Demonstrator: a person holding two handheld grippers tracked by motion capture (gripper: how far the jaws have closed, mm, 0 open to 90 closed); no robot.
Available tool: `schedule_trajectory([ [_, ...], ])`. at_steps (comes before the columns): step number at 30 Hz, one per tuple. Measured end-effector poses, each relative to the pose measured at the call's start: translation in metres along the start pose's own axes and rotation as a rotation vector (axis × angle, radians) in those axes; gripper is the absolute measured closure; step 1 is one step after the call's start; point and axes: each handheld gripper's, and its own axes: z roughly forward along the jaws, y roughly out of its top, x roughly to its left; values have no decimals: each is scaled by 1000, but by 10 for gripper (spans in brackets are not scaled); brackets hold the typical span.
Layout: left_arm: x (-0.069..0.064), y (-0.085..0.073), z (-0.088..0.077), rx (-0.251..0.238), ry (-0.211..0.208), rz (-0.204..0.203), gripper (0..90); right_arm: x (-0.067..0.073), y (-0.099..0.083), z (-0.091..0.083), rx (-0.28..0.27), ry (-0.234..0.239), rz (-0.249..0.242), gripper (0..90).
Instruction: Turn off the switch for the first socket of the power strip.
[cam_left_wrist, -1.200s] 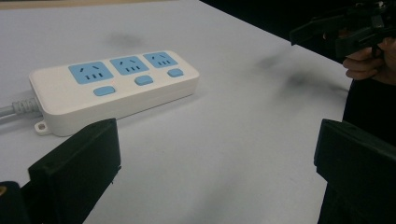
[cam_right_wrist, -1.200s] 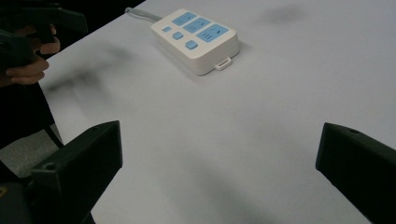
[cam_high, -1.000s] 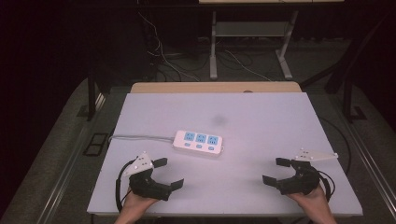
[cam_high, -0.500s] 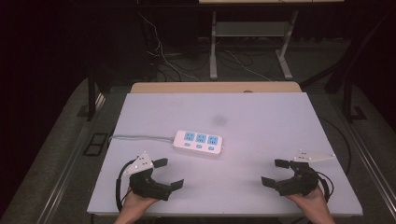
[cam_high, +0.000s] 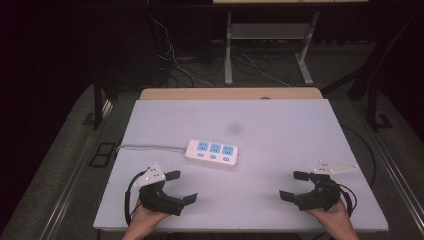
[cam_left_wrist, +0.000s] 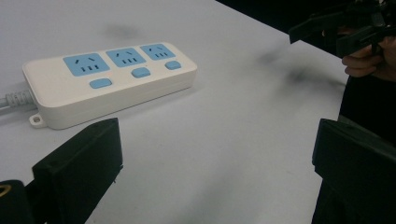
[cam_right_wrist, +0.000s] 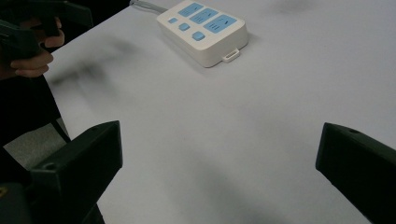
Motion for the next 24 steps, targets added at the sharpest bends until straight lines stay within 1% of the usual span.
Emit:
schedule_trajectory([
  [4,0,3,-1,7,-3,6,3,-3,0,0,0,2,11,3],
  [6,0,5,-1,19,-4,9,3,-3,0,-1,-2,4,15,2],
  [8,2,9,-2,32,-12,-1,4,-3,-1,-1,-2,3,14,2],
  [10,4,11,-1,40,-13,-1,5,-3,-1,-1,-1,3,13,3],
  [13,4,14,0,52,-14,3,5,-3,-1,-1,-2,4,16,3],
  [17,6,21,3,69,-14,8,5,-3,-1,-1,-3,5,16,2],
  [24,10,30,3,93,-12,14,3,-4,-1,-3,-6,4,17,3],
])
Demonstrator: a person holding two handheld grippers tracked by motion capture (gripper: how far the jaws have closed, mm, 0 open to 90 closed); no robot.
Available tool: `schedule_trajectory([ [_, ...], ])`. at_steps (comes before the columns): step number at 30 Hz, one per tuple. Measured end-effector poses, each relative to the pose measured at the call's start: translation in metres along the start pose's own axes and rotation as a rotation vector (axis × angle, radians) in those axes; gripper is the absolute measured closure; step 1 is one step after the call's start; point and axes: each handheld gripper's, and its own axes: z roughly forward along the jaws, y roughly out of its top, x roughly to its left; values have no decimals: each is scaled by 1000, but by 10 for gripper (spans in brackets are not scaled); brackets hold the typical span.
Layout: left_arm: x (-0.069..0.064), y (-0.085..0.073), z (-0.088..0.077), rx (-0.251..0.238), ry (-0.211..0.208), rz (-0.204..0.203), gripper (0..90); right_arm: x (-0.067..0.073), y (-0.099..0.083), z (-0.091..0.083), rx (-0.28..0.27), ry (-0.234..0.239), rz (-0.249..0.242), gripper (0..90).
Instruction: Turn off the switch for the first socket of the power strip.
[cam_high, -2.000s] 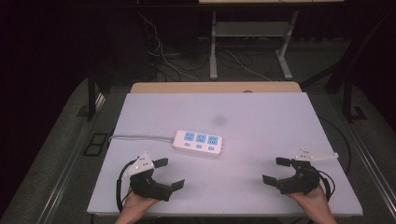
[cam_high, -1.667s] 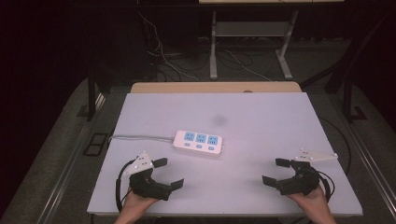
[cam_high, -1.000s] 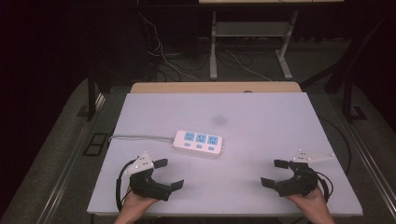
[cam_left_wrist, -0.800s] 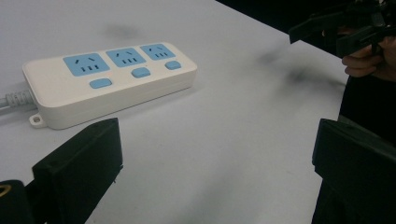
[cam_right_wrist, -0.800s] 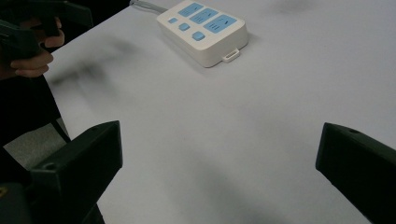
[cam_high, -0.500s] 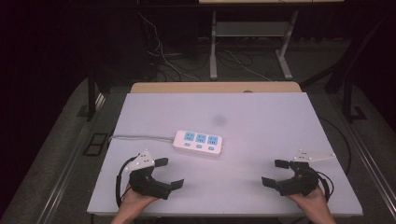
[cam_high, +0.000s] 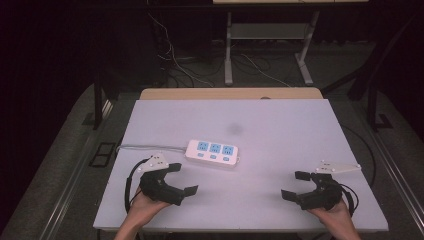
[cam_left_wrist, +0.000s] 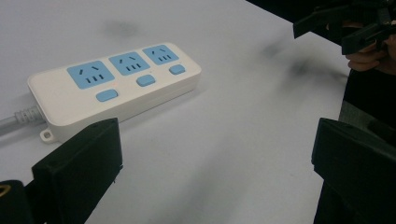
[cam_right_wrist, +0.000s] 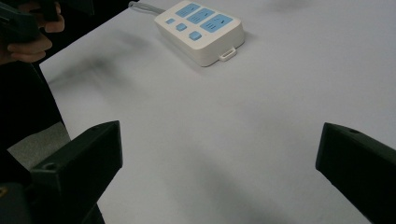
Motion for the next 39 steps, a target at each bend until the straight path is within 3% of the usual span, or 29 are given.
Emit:
schedule_trajectory([
  [19,10,24,5,69,-7,20,2,0,0,0,3,5,-5,3],
  [39,26,45,10,103,4,27,3,-1,0,0,2,5,-2,3],
])
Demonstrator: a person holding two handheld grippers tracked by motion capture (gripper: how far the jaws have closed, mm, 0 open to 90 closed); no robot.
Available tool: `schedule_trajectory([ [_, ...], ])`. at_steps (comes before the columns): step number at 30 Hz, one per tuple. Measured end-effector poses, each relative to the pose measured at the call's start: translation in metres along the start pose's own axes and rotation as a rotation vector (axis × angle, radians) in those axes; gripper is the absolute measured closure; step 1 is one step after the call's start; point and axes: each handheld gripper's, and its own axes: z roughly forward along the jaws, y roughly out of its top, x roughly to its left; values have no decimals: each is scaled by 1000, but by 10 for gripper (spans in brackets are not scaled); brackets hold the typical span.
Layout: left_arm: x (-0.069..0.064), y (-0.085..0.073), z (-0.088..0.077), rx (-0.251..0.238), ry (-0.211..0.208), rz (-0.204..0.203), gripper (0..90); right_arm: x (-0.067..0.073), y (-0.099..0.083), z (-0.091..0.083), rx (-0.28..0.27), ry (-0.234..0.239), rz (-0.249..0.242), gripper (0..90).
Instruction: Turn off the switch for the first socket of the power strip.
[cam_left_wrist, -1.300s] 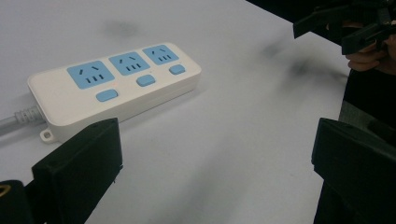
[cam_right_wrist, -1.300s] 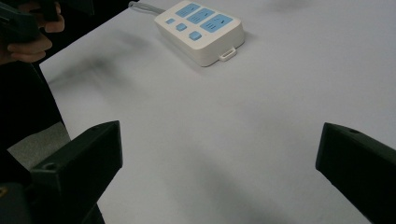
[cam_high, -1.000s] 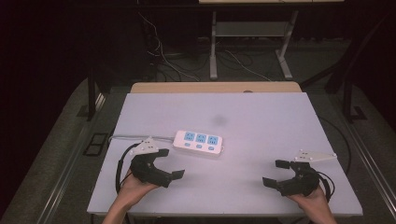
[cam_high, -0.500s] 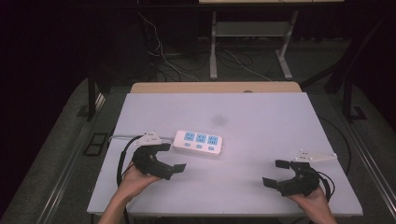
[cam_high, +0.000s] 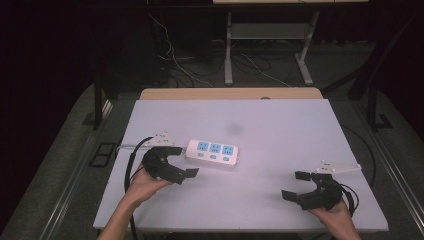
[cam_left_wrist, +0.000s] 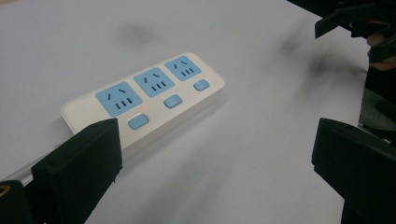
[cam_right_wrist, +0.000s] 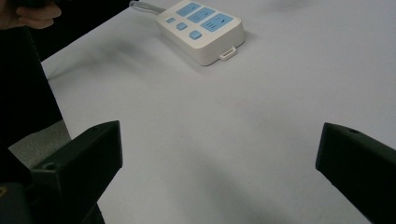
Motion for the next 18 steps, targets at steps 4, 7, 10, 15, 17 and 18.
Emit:
schedule_trajectory([
  [4,3,6,1,10,1,6,3,0,0,0,3,1,0,3],
  [7,4,10,1,18,2,11,4,0,0,0,3,1,2,3],
  [10,6,15,2,25,1,18,5,0,0,0,4,1,1,3],
  [15,9,22,4,37,-1,32,6,0,0,1,6,1,-2,3],
  [17,10,25,5,47,0,36,6,0,0,1,6,1,-2,3],
  [18,11,26,5,51,-1,40,6,0,0,1,7,2,-2,3],
])
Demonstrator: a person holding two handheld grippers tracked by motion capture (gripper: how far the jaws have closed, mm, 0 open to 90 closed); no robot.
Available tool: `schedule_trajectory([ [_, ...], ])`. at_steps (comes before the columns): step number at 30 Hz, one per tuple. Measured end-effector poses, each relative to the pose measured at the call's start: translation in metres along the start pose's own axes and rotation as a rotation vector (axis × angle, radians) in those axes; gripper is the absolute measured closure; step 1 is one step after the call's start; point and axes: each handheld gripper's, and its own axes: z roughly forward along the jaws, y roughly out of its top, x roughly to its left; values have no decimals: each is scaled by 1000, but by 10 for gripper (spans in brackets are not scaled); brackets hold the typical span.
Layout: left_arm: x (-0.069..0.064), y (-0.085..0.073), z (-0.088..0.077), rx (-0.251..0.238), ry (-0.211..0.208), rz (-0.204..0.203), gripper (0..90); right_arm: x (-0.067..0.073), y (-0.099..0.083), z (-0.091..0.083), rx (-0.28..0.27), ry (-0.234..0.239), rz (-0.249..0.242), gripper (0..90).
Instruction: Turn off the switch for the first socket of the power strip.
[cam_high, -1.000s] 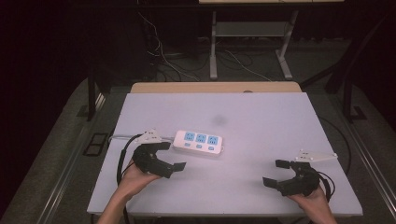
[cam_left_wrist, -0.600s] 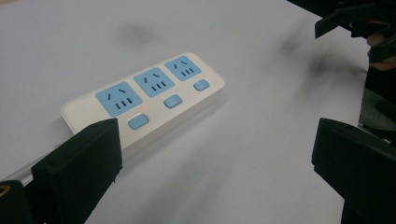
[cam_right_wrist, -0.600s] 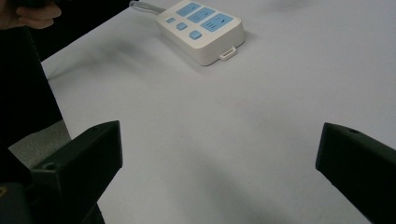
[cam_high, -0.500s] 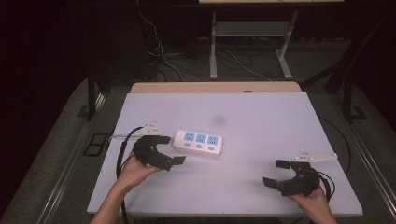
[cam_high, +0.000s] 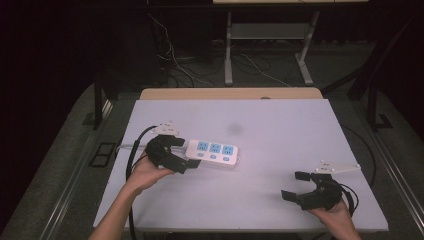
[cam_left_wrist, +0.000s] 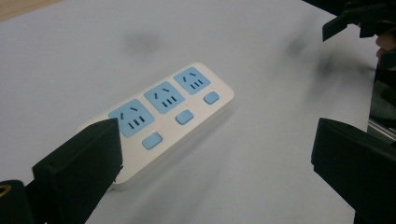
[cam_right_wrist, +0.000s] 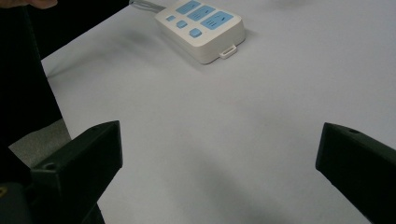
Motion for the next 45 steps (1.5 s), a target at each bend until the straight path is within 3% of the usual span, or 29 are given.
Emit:
schedule_trajectory([
  [15,14,14,12,67,4,18,6,0,0,1,4,-2,-4,3],
  [35,40,11,26,99,29,-28,17,-1,-1,0,10,-3,-3,3],
  [45,49,8,34,110,5,-34,153,-2,-1,0,11,-1,-3,3],
])
